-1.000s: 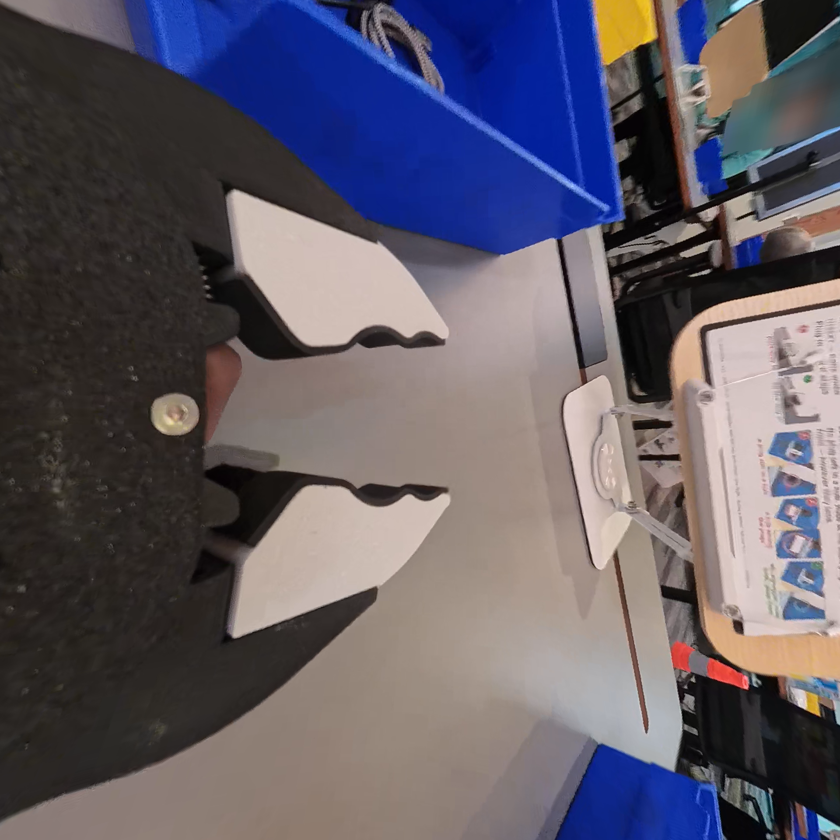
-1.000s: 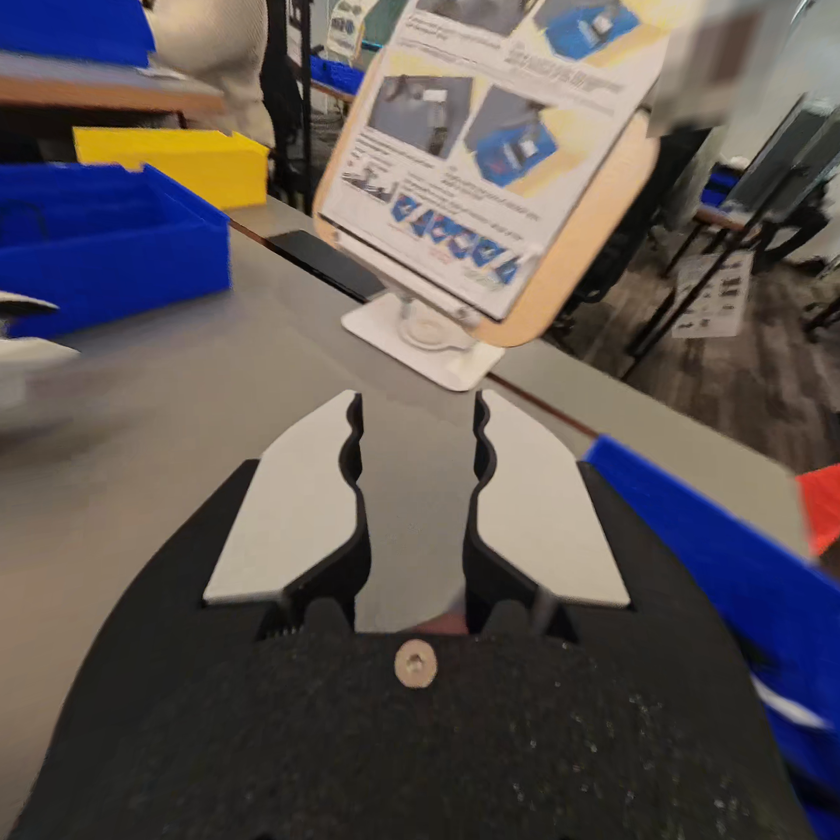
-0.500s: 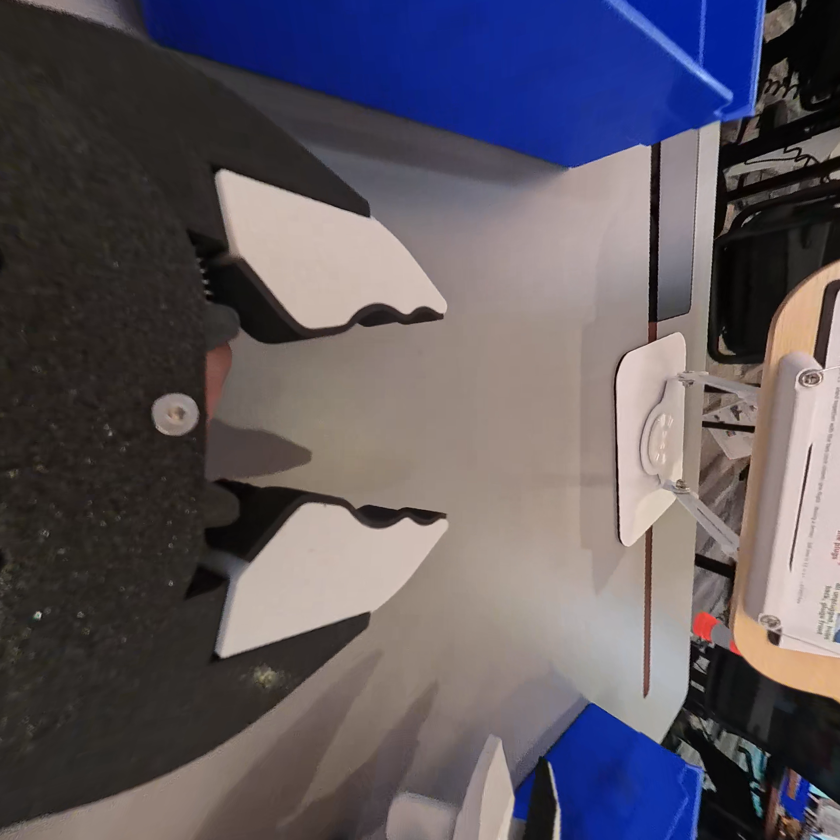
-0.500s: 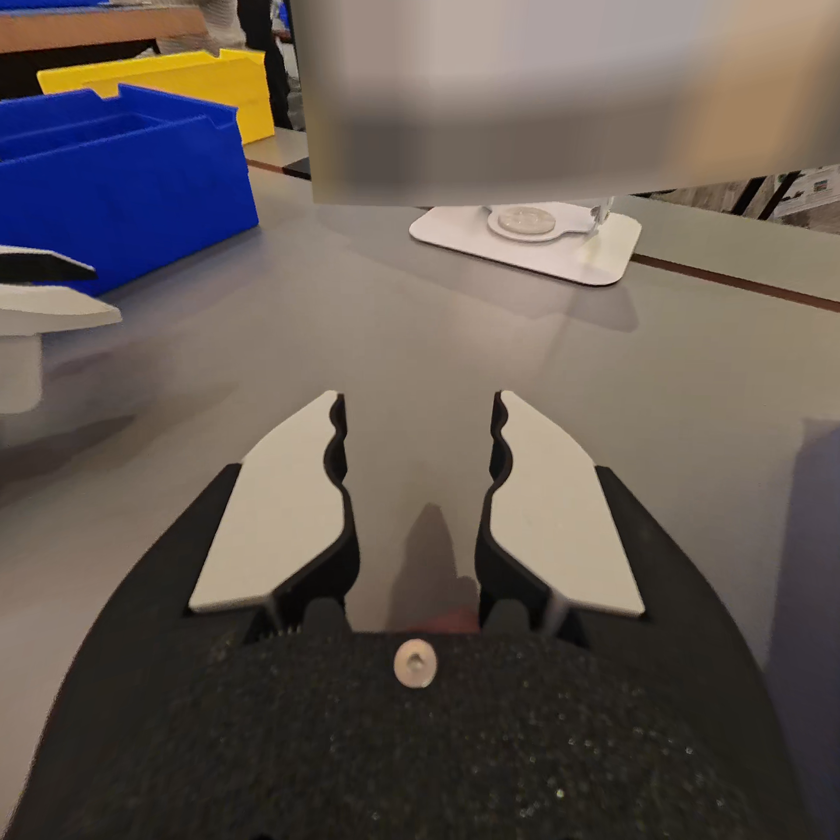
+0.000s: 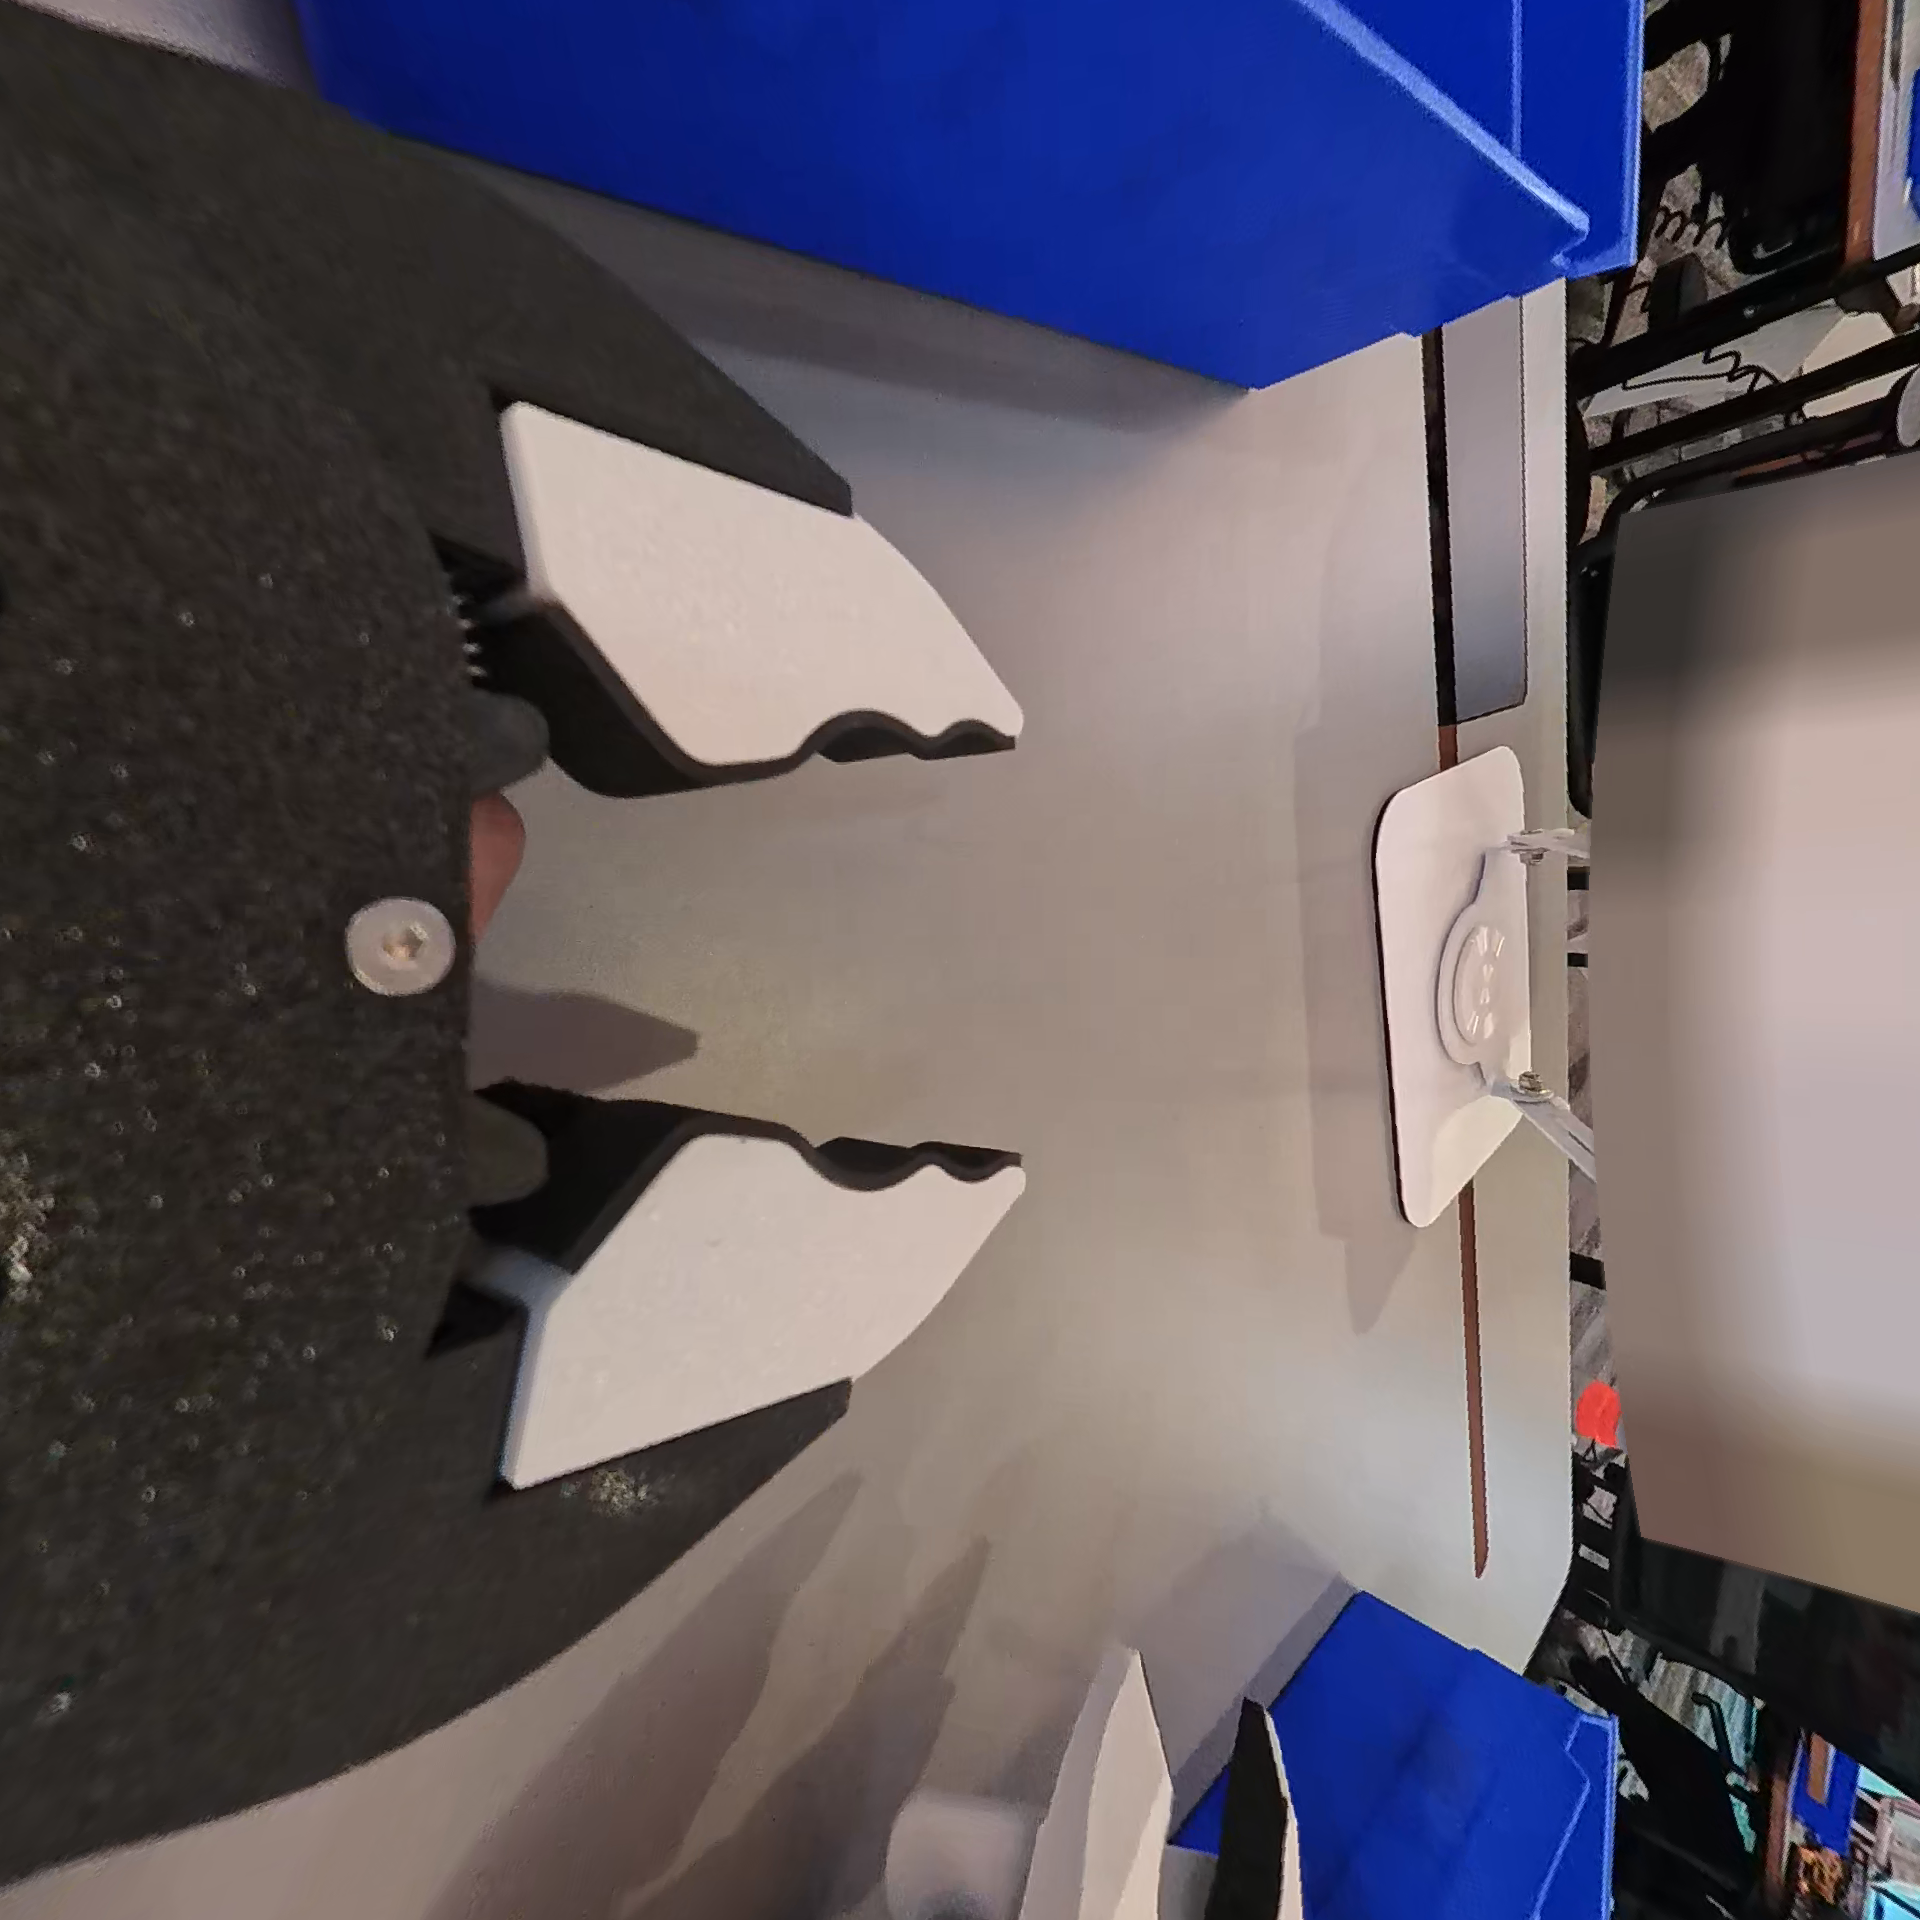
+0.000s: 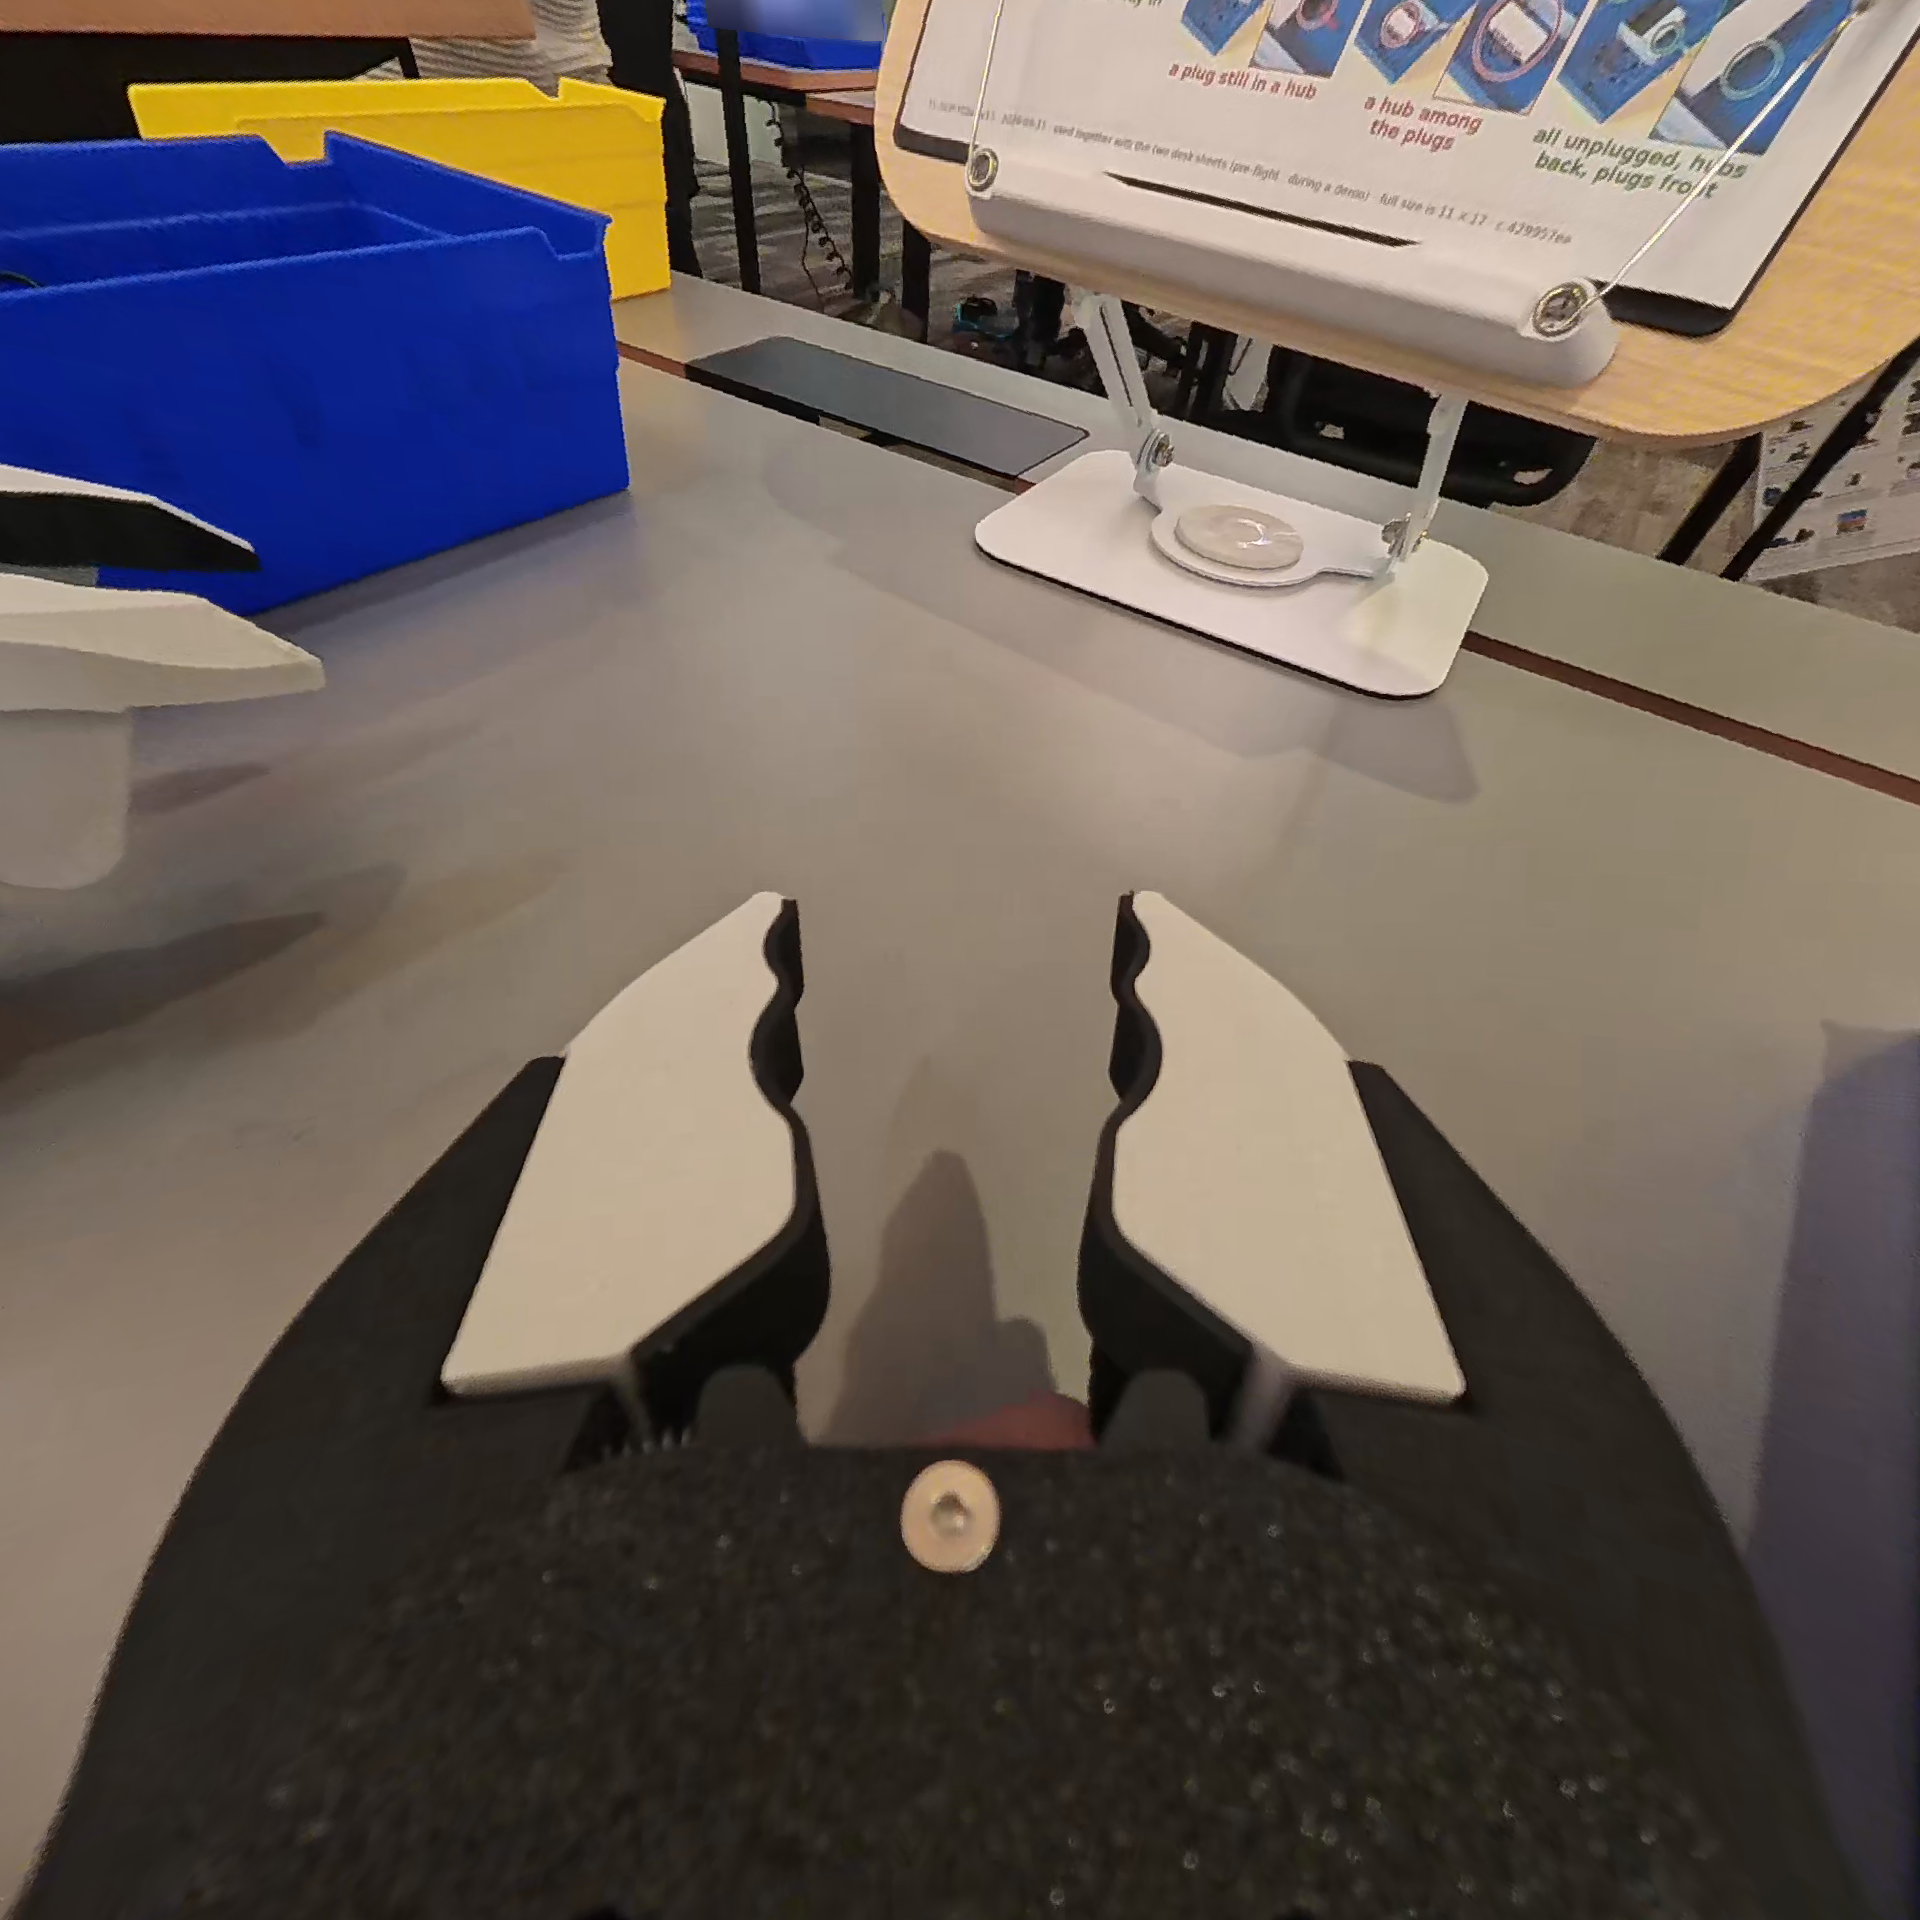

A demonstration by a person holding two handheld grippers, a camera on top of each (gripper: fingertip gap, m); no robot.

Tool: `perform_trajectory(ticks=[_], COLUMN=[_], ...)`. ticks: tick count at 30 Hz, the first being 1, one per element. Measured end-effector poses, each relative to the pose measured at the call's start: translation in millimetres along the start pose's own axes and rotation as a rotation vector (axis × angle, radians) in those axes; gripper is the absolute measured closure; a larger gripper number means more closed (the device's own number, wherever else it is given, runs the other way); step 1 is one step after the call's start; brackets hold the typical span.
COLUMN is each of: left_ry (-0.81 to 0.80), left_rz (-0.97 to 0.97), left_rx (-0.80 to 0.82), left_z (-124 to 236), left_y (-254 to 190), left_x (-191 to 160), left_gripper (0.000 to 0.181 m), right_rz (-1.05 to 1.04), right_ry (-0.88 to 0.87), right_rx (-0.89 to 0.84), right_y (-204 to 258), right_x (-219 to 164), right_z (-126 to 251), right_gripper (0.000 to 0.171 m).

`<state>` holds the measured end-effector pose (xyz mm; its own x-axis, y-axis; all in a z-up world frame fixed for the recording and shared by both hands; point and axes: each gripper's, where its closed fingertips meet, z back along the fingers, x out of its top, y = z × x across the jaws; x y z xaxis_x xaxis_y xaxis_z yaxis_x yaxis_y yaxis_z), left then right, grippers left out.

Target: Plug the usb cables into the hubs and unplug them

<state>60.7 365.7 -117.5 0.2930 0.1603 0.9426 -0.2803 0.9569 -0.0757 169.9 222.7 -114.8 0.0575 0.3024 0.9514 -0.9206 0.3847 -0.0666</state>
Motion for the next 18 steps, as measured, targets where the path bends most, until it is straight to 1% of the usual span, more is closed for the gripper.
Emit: perform_trajectory(ticks=[8,18], left_ry=[0.026,0.045], left_rz=[-0.016,-0.101], left_rx=[0.016,0.055], left_z=[-2.6,-5.3], left_y=[0.3,-3.8], left_x=[-3.1,-6.3], left_gripper=[0.111,0.111], right_rz=[-0.03,0.013], right_ry=[-0.003,0.012], right_rx=[0.013,0.018], right_y=[-1.7,3.3], right_x=[-0.2,-1.5], right_z=[0.4,-1.0], right_gripper=[0.115,0.115])
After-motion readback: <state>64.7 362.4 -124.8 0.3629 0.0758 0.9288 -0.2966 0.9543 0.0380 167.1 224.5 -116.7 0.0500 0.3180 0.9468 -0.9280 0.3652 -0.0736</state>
